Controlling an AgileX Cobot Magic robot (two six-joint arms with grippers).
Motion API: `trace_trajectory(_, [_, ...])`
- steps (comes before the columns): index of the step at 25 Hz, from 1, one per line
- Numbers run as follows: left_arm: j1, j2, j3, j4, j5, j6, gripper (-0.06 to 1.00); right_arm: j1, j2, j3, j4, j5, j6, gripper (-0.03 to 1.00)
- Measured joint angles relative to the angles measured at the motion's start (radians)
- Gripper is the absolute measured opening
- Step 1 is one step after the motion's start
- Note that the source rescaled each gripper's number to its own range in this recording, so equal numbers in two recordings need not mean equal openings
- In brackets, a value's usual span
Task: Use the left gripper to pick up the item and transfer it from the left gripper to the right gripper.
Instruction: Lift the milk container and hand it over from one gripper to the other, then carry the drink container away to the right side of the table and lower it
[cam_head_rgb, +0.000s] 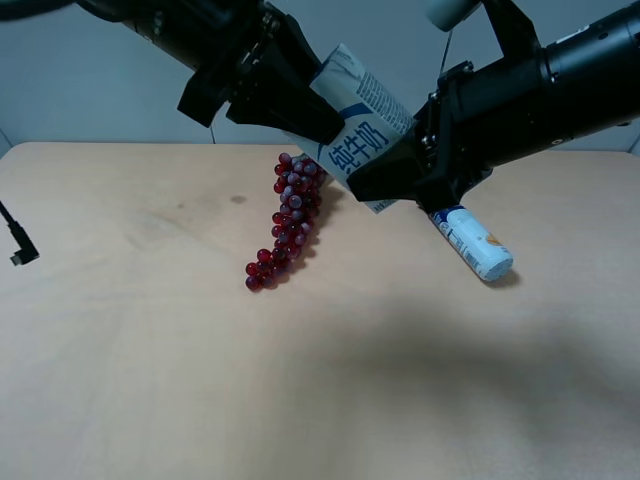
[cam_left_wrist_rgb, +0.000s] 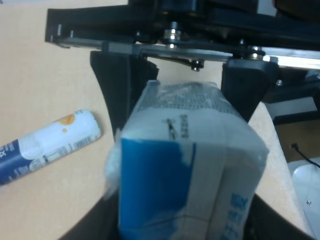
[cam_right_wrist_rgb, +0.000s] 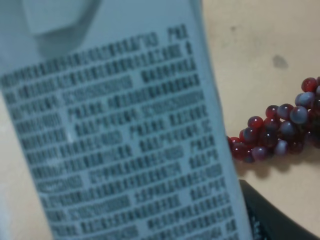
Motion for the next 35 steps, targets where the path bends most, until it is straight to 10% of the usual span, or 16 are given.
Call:
trace_trajectory(4, [0.0, 0.0, -0.001, -0.023, -0.076, -0.098, 0.77, 0.0, 0.003, 0.0, -0.01, -0.002, 0.0, 0.02])
trace_trajectory(7, [0.0, 0.0, -0.001, -0.028, -0.085, -0.111, 0.95, 0.0, 0.003, 0.0, -0.011, -0.001, 0.0, 0.02])
trace_trajectory(35, [0.001, -0.069, -0.001, -0.021, -0.1, -0.116, 1.0, 0.0, 0.003, 0.0, -0.013, 0.011, 0.0, 0.02])
